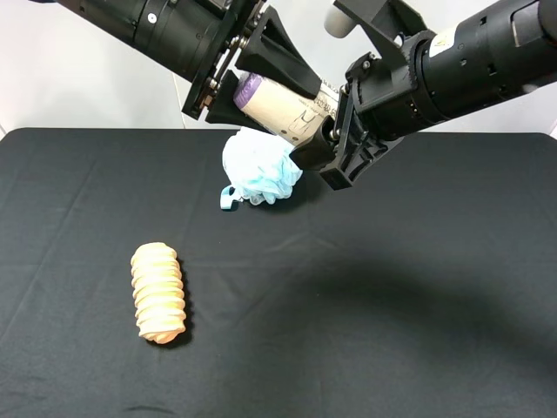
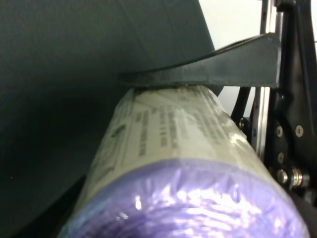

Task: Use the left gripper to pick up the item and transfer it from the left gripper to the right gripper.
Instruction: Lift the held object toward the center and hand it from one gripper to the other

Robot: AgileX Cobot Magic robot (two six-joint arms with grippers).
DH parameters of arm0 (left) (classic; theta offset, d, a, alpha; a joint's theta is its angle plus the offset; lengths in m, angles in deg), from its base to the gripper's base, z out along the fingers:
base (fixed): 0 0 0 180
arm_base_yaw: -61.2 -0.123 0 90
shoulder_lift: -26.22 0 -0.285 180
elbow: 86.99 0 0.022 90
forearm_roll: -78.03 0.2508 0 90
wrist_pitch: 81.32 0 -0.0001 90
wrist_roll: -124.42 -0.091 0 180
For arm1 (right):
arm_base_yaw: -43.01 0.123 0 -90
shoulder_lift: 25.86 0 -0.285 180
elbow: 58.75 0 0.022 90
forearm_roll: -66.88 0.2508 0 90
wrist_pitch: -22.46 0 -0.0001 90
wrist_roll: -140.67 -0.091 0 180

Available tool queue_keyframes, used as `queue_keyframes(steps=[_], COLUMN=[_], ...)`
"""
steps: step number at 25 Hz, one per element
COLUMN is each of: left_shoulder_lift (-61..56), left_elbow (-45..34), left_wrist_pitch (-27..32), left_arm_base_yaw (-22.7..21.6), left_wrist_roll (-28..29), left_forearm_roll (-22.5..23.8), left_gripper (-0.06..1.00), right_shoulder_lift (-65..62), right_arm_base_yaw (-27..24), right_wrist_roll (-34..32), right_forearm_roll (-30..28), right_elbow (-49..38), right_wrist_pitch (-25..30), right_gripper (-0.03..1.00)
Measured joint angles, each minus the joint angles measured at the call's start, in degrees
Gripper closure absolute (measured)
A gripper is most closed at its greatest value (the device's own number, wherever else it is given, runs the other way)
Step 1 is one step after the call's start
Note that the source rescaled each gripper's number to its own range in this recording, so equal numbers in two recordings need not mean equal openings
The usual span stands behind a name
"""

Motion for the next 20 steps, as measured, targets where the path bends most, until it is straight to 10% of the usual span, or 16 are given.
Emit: queue_keyframes(steps=[1, 5, 7, 20], left_shoulder_lift=[0.0, 0.0, -0.1, -0.4], left_elbow=[0.0, 0.0, 0.0, 0.0], left_wrist_pitch=[0.1, 0.1, 0.1, 0.5], left_arm_base_yaw=[0.0, 0.0, 0.0, 0.0], left_wrist_roll=[0.0, 0.0, 0.0, 0.0], left_forearm_roll=[0.0, -0.1, -0.1, -0.1], left_gripper=[0.9, 0.16, 0.04, -0.05], right_shoulder_lift=[0.0, 0.1, 0.1, 0.1], right_arm_base_yaw=[0.0, 0.0, 0.0, 0.0], right_wrist_roll=[0.0, 0.0, 0.0, 0.0], right_forearm_roll=[0.0, -0.1, -0.1, -0.1], right_elbow=[0.0, 0.0, 0.0, 0.0], right_wrist_pitch=[0.0, 0.1, 0.1, 0.0], right_gripper=[0.92, 0.92, 0.95, 0.96])
